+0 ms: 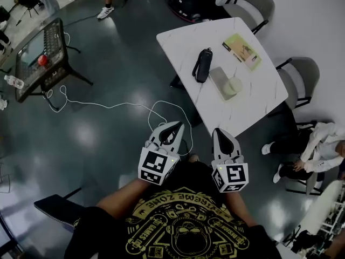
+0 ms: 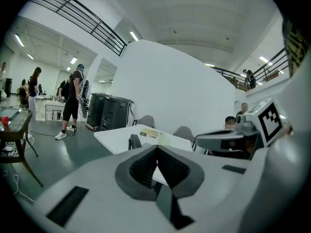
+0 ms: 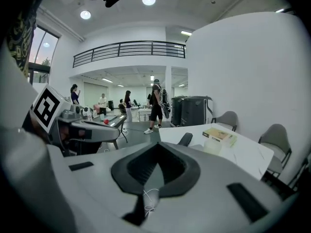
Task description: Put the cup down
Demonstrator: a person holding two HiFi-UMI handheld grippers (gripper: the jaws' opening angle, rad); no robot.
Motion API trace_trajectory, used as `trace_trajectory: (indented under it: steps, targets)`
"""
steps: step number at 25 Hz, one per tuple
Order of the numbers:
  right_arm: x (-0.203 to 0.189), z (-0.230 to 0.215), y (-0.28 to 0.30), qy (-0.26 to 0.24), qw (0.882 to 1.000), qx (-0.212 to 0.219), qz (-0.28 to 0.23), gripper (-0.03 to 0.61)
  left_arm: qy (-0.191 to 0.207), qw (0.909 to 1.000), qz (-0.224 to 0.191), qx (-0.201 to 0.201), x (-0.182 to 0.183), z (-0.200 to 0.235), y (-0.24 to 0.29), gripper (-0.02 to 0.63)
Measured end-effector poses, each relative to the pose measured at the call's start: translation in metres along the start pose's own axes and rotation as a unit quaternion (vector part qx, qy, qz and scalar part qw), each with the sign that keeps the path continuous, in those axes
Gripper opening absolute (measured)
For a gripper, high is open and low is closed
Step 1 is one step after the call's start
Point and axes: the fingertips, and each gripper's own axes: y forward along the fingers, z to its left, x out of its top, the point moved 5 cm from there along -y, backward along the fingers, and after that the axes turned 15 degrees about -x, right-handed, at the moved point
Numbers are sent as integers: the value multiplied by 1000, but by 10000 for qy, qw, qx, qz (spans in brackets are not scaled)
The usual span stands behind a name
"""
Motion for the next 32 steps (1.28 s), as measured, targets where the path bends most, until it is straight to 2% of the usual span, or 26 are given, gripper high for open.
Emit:
trace_trajectory:
  steps: [7,16,21,24,27,32]
  targets:
    - [8,-1,-16,-278,9974,581,-320,6,-147,9989,-89,430,-9,-28,-7,6]
    - [-9,-66,-66,-191,9952,893,-358,6,29,9968,79,792,-16,-123,23,6]
    - [-20,-94,-89,-125,9931,1122,-305,6,125,9917,193,1266,-28,-165,21,6]
    - [-36,-101,-100,-177,9885,1472,-309,6,54,9868,208,1608,-40,-178,12,6]
    - [-44,-108,-106,-198,9877,1519,-319,6,49,9827,250,1835,-48,-184,5,6]
    - [-41,-105,-119,-290,9864,1585,-337,6,117,9815,124,1909,-42,-188,-1,6]
